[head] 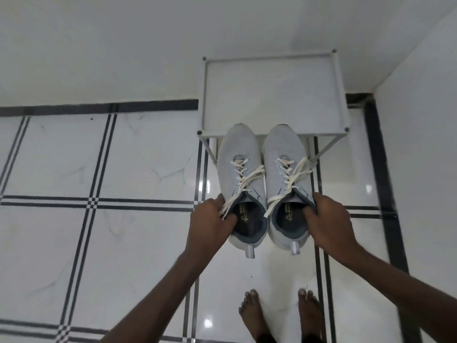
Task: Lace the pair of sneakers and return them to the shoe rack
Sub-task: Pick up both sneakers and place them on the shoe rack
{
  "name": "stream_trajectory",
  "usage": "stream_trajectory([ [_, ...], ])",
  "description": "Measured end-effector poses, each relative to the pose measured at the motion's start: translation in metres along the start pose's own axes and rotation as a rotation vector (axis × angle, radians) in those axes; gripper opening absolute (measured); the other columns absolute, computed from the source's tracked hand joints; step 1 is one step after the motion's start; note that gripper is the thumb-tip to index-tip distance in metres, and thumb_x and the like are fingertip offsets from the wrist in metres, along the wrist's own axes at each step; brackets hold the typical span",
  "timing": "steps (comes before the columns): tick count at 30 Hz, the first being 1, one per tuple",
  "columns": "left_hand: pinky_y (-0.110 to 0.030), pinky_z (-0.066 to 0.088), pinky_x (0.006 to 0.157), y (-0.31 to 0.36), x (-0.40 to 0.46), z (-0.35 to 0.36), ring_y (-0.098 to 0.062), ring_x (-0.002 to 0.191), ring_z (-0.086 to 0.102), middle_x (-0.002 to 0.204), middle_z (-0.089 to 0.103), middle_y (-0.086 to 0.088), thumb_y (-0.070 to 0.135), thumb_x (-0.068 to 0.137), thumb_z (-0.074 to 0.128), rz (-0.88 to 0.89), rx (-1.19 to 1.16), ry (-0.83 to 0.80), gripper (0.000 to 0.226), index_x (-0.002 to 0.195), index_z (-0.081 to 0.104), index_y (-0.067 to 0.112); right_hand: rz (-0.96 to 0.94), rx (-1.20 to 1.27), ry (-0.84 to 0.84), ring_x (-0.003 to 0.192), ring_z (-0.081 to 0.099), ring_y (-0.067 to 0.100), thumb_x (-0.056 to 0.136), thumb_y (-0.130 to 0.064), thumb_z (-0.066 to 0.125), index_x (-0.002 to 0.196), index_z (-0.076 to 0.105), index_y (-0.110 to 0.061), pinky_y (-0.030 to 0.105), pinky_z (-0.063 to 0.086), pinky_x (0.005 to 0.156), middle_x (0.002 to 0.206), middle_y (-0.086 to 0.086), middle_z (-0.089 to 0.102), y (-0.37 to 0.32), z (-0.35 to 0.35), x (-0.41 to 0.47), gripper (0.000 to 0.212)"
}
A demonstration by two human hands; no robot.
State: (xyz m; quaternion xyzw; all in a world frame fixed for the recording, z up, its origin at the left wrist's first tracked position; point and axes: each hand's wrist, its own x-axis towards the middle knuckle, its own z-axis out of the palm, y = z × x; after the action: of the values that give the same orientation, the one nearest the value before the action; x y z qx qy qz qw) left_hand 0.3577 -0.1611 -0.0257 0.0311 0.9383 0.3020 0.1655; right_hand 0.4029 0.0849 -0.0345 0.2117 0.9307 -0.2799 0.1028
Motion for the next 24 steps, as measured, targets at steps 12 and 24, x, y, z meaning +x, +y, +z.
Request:
stream_trajectory([
  [12, -0.027, 0.038, 0.051, 0.133, 0.107, -0.126, -0.024, 0.057, 0.058, 0.055, 0.058, 0.000, 0.034, 0.068, 0.053, 0.119, -0.031, 0.094, 0.022, 0.068, 0.057, 0.012, 0.010, 0.047, 0.151, 0.072, 0.056, 0.033, 0.089, -0.017, 0.049, 0.076, 0.050, -0.006, 0.035, 0.039, 0.065, 0.077, 0.011, 0.060, -0.093, -0.155, 0.087, 0.016],
  [24, -0.027, 0.032, 0.056, 0.139, 0.313, -0.055, -0.026, 0.059, 0.052, 0.064, 0.061, -0.008, 0.017, 0.078, 0.061, 0.015, -0.010, 0.102, 0.013, 0.072, 0.053, 0.011, 0.058, 0.009, 0.095, 0.076, 0.053, 0.034, 0.091, -0.011, 0.048, 0.081, 0.048, -0.005, 0.033, 0.034, 0.066, 0.087, 0.018, 0.061, -0.076, -0.118, 0.304, 0.012],
])
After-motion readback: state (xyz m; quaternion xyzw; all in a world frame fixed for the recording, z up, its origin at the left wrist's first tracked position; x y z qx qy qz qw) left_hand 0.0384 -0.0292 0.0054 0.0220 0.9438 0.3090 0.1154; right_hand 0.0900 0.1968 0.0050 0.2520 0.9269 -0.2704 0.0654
